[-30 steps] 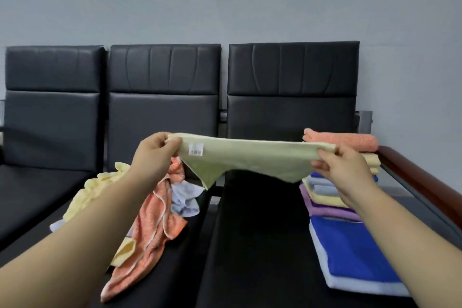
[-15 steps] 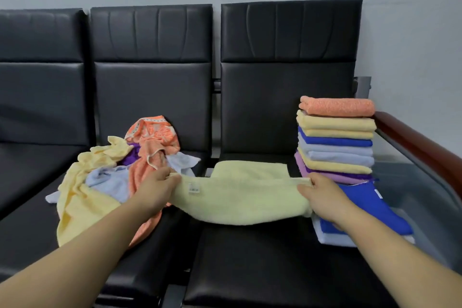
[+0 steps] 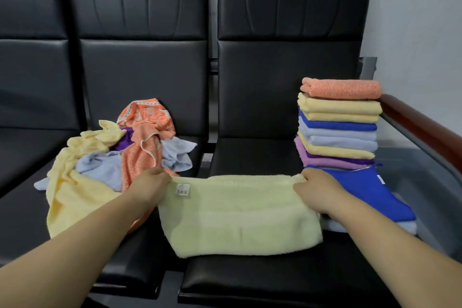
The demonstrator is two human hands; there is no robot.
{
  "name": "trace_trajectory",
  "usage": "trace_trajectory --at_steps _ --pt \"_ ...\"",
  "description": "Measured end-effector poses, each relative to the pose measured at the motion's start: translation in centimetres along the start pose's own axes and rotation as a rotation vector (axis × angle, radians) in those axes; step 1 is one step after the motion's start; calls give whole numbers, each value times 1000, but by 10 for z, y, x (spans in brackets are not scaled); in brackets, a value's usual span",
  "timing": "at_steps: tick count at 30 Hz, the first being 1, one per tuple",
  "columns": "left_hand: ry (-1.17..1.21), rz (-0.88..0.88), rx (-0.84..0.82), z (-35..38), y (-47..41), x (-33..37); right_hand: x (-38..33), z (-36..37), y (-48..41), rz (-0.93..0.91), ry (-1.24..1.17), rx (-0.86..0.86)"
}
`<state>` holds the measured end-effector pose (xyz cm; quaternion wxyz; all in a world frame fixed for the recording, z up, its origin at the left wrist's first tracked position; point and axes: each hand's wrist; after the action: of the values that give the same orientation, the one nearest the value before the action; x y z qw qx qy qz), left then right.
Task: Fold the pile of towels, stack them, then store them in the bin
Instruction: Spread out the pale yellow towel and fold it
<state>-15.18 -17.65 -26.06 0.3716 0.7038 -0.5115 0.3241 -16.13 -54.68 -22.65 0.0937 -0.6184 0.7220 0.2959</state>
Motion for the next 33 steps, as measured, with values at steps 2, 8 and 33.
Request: trace_trajectory --at_steps 2,8,33 --pt "-9 0 34 2 -6 -4 -3 4 -8 -25 -44 52" --pt "-124 12 111 9 -24 -5 -16 16 -37 -40 -151 139" --pt "-381 57 178 39 -62 -9 -8 45 -85 88 -57 121"
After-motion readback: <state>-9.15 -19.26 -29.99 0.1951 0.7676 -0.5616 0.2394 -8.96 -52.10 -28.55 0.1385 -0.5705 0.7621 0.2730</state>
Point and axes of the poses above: each hand's wrist, its own y-axis away from the middle knuckle, its own z-axis out of the palm, x = y × z, and after that the axes turned 9 degrees about -x, right-handed
